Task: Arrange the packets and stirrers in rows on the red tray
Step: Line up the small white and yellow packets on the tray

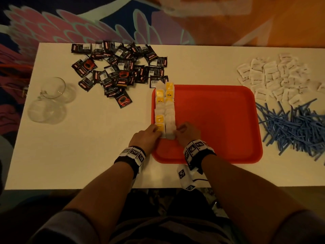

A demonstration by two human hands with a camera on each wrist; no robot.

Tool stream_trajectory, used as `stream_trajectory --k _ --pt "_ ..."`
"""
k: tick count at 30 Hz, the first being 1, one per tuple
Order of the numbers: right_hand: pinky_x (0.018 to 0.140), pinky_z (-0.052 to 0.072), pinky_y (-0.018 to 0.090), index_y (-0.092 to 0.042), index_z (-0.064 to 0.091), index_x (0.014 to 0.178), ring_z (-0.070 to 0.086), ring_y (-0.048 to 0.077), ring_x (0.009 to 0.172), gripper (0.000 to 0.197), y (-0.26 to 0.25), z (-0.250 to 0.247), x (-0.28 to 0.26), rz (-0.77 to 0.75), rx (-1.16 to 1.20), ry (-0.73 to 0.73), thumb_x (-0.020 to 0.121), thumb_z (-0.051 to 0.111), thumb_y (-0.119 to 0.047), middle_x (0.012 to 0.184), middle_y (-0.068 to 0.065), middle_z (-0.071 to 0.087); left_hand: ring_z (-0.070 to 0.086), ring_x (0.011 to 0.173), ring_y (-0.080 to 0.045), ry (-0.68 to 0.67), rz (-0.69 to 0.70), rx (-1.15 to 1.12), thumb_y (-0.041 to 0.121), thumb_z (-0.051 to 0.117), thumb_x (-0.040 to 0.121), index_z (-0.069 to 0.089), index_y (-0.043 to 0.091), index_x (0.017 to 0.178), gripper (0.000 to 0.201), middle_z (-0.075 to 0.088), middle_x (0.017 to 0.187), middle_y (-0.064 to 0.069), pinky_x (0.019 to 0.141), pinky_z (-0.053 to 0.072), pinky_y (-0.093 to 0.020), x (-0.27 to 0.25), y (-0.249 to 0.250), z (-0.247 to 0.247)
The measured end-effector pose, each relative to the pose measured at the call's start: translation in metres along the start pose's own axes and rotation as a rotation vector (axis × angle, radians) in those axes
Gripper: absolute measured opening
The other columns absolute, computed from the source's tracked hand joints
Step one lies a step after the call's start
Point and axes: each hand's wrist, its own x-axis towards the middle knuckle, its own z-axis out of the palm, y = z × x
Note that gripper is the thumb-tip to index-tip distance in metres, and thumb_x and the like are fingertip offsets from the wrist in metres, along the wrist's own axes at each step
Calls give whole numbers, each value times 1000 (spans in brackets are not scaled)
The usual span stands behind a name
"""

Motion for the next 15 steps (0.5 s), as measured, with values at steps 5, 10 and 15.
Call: stream_trajectory --k 5,10,15 --pt "77 49 23 -19 67 109 59 10 89 19 -3 1 0 -55 -19 -28 91 66 -25 107 -2 69 60 110 -34 70 39 -42 28 52 98 53 26 138 39 35 154 2 88 50 -36 -2 -4 3" --pt "73 48 22 -23 67 103 57 8 84 14 -3 -11 -3 -48 11 11 89 68 -26 102 -3 70 62 101 -28 309 -50 -423 25 54 99 66 17 121 26 63 119 -5 88 49 -36 -5 -10 2" --pt "72 45 19 -20 67 103 57 8 84 14 -20 -30 -13 -161 0 28 90 66 -24 92 -8 64 58 65 -16 436 -380 -985 35 46 103 68 15 95 31 63 74 3 63 43 -27 -3 -3 -28"
